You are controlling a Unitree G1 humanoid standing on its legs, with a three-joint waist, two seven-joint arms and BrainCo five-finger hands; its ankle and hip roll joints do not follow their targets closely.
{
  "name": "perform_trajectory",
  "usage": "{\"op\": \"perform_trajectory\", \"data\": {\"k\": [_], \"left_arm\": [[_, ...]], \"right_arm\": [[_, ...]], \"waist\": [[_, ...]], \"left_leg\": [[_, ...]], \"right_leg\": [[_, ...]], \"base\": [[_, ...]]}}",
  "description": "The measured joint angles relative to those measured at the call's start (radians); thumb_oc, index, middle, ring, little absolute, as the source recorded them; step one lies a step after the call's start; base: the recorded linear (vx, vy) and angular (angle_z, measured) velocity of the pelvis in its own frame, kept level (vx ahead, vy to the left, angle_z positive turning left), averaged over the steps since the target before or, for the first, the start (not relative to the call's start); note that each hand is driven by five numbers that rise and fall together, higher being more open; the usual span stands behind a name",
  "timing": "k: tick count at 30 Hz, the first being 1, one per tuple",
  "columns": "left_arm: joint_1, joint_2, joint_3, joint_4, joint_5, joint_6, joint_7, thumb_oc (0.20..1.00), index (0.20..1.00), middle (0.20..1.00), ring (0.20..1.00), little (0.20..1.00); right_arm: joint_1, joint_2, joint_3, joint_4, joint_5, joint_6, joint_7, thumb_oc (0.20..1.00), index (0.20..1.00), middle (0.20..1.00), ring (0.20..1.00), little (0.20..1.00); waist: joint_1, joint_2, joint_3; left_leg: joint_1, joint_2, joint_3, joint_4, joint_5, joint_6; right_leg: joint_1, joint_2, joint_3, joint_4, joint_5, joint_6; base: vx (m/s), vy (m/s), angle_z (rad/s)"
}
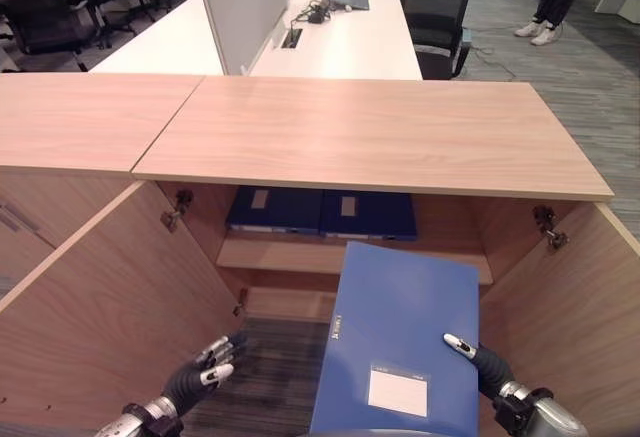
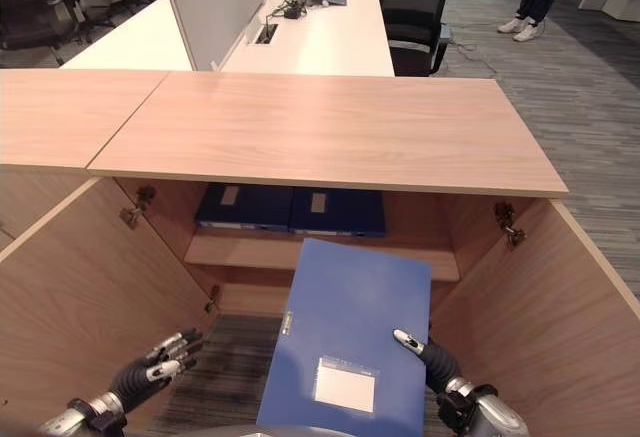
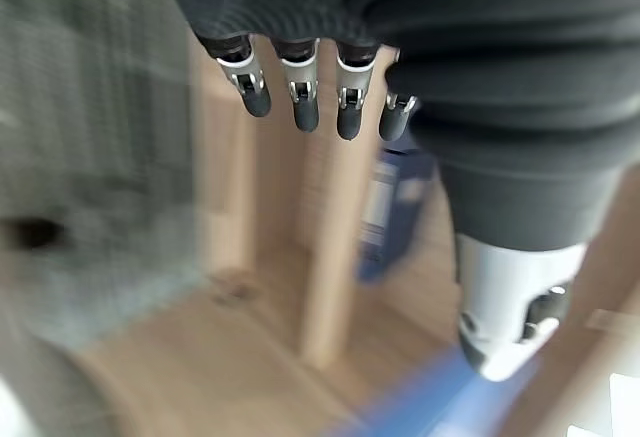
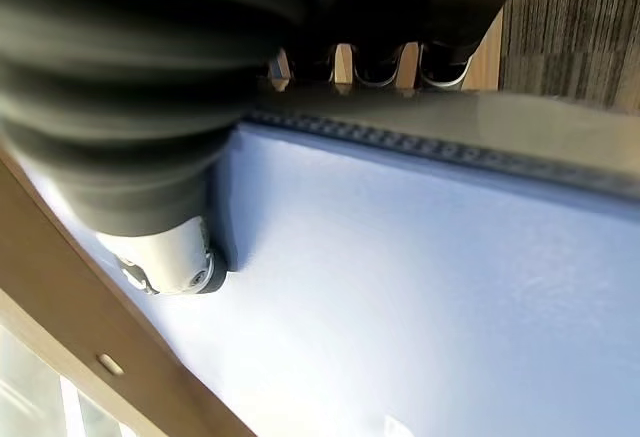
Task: Put the empty folder in the office cabinet
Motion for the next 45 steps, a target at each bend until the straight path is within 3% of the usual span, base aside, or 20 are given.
{"op": "perform_trajectory", "data": {"k": [5, 9, 13, 17, 21, 30, 34, 39, 45], "left_arm": [[-0.038, -0.169, 0.016, 0.201, 0.129, -0.034, 0.105, 1.000, 1.000, 1.000, 1.000, 1.000], [-0.084, -0.222, 0.002, 0.287, 0.196, -0.042, 0.200, 1.000, 1.000, 1.000, 1.000, 1.000], [-0.099, -0.220, 0.002, 0.287, 0.198, -0.052, 0.250, 1.000, 1.000, 1.000, 1.000, 1.000], [-0.136, -0.212, -0.011, 0.277, 0.197, -0.075, 0.283, 1.000, 1.000, 1.000, 1.000, 1.000], [-0.179, -0.206, -0.044, 0.241, 0.191, -0.082, 0.295, 1.000, 1.000, 1.000, 1.000, 1.000], [-0.261, -0.200, -0.086, 0.229, 0.171, -0.105, 0.311, 1.000, 1.000, 1.000, 1.000, 1.000], [-0.279, -0.199, -0.103, 0.230, 0.169, -0.117, 0.319, 1.000, 1.000, 1.000, 1.000, 1.000], [-0.312, -0.193, -0.196, 0.231, 0.155, -0.118, 0.319, 1.000, 1.000, 1.000, 1.000, 1.000], [-0.317, -0.185, -0.225, 0.230, 0.156, -0.118, 0.319, 1.000, 1.000, 1.000, 1.000, 1.000]], "right_arm": [[-0.040, 0.135, -0.031, 0.080, 0.042, -0.015, -0.103, 0.200, 0.200, 0.200, 0.200, 0.200], [-0.135, 0.238, -0.028, 0.182, 0.090, -0.067, -0.222, 0.200, 0.200, 0.200, 0.200, 0.200], [-0.173, 0.242, -0.009, 0.197, 0.147, -0.095, -0.266, 0.200, 0.200, 0.200, 0.200, 0.200], [-0.274, 0.241, -0.018, 0.242, 0.197, -0.131, -0.317, 0.200, 0.200, 0.200, 0.200, 0.200], [-0.429, 0.244, -0.058, 0.304, 0.239, -0.193, -0.373, 0.200, 0.200, 0.200, 0.200, 0.200], [-0.655, 0.241, -0.171, 0.385, 0.334, -0.278, -0.458, 0.200, 0.200, 0.200, 0.200, 0.200], [-0.722, 0.223, -0.184, 0.396, 0.353, -0.311, -0.495, 0.200, 0.200, 0.200, 0.200, 0.200], [-0.937, 0.147, -0.297, 0.470, 0.401, -0.385, -0.544, 0.200, 0.200, 0.200, 0.200, 0.200], [-1.026, 0.137, -0.334, 0.495, 0.505, -0.451, -0.563, 0.200, 0.200, 0.200, 0.200, 0.200]], "waist": [[0.001, -0.006, -0.009], [0.007, -0.004, -0.006], [0.029, 0.007, 0.000], [0.046, 0.015, 0.044], [0.083, 0.040, 0.146], [0.116, 0.090, 0.284], [0.142, 0.109, 0.297], [0.171, 0.141, 0.317], [0.171, 0.143, 0.318]], "left_leg": [[-0.017, -0.003, -0.006, 0.000, 0.004, 0.003], [-0.031, -0.005, -0.020, 0.000, 0.009, 0.004], [-0.049, -0.006, -0.034, 0.003, 0.013, 0.004], [-0.101, -0.012, -0.076, 0.008, 0.033, 0.005], [-0.171, -0.014, -0.108, 0.024, 0.056, 0.002], [-0.295, -0.016, -0.152, 0.060, 0.079, 0.001], [-0.321, -0.016, -0.176, 0.063, 0.083, -0.001], [-0.387, -0.019, -0.217, 0.076, 0.097, -0.004], [-0.399, -0.033, -0.235, 0.087, 0.097, -0.004]], "right_leg": [[-0.013, -0.003, -0.005, 0.000, 0.001, 0.000], [-0.022, -0.006, -0.016, 0.000, 0.001, 0.001], [-0.028, -0.006, -0.032, 0.000, 0.001, 0.001], [-0.054, -0.010, -0.072, 0.001, 0.006, -0.003], [-0.106, -0.013, -0.099, 0.001, 0.028, -0.015], [-0.205, -0.026, -0.138, 0.043, 0.031, -0.018], [-0.221, -0.026, -0.153, 0.049, 0.026, -0.024], [-0.276, -0.041, -0.196, 0.091, 0.007, -0.032], [-0.311, -0.068, -0.205, 0.185, -0.046, -0.028]], "base": [[0.01, 0.017, 0.04], [0.00, 0.024, 0.09], [-0.07, 0.008, 0.13], [-0.10, 0.007, 0.28], [-0.14, 0.005, 0.25], [-0.07, 0.003, 0.15], [-0.01, -0.034, 0.16], [0.01, -0.033, 0.22], [0.02, -0.029, 0.12]]}}
